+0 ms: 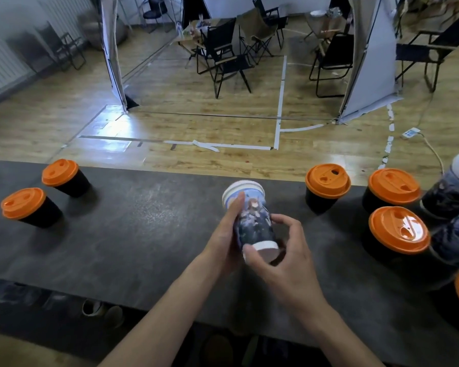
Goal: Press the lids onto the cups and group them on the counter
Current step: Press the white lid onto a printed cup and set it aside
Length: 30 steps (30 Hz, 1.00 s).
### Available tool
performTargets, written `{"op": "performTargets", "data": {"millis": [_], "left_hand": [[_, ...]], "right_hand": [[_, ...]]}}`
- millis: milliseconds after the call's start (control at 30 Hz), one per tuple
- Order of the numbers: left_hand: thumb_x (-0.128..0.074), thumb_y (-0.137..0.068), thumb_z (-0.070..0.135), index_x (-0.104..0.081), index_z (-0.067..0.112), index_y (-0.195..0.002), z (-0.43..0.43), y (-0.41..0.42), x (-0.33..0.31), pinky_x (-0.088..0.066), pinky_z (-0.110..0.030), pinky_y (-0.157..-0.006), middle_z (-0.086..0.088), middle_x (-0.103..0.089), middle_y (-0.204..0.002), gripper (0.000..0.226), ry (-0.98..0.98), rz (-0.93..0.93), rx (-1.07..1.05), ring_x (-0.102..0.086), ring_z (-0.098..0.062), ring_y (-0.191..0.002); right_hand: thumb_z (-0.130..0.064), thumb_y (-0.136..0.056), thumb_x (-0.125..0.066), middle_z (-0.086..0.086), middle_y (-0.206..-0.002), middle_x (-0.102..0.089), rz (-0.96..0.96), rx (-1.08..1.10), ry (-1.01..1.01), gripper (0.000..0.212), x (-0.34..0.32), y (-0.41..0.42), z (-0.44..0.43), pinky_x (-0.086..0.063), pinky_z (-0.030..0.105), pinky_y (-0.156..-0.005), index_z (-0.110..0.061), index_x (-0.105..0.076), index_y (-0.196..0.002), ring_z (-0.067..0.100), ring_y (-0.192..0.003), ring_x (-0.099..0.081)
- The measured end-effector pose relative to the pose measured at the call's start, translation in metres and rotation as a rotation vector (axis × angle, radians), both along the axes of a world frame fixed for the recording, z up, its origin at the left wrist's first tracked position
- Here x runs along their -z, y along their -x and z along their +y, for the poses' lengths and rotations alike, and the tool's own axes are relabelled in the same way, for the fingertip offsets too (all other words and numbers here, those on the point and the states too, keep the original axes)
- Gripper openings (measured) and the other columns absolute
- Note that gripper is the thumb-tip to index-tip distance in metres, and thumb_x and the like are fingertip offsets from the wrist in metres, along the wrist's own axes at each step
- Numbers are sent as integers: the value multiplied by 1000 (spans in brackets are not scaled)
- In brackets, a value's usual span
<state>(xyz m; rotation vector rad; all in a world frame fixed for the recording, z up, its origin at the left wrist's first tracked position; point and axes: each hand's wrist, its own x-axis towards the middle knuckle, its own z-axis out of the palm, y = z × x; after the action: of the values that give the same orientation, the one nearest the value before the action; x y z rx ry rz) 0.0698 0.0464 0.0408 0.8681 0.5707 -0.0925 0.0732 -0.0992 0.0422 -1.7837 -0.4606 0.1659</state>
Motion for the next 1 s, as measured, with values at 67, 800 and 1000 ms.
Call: {"op": "performTargets", "data": {"millis": [67, 800, 1000], "left_hand": [[-70, -85, 56, -63, 2, -131, -1, -3, -3, -56, -45, -98, -19, -70, -117, 72, -69, -25, -19, -69, -30, -105], [-87, -53, 48, -48, 22, -134, 8, -6, 6, -60, -32, -82, -10, -69, -122, 93, -569, -116, -93, -73, -22, -103], [-80, -75, 49, -55, 21, -130, 15, -7, -3, -59, -26, -77, -4, -69, -119, 66, -658, -183, -204, -72, -19, -100]], "right_hand": [[-33, -69, -89, -13, -128, -52, -102, -12, 88, 78, 9, -3, -4, -46, 8, -82, -29, -45, -132, 1, -110, -59], [-45, -67, -83, -5, -128, -63, 511, -75, -184, 69, 24, 1, 2, -60, 34, -92, -30, -51, -126, 1, -110, -66], [-45, -58, -94, 1, -120, -69, 476, -64, -267, 74, 27, -1, 3, -58, 26, -76, -28, -57, -119, 10, -106, -70]]}}
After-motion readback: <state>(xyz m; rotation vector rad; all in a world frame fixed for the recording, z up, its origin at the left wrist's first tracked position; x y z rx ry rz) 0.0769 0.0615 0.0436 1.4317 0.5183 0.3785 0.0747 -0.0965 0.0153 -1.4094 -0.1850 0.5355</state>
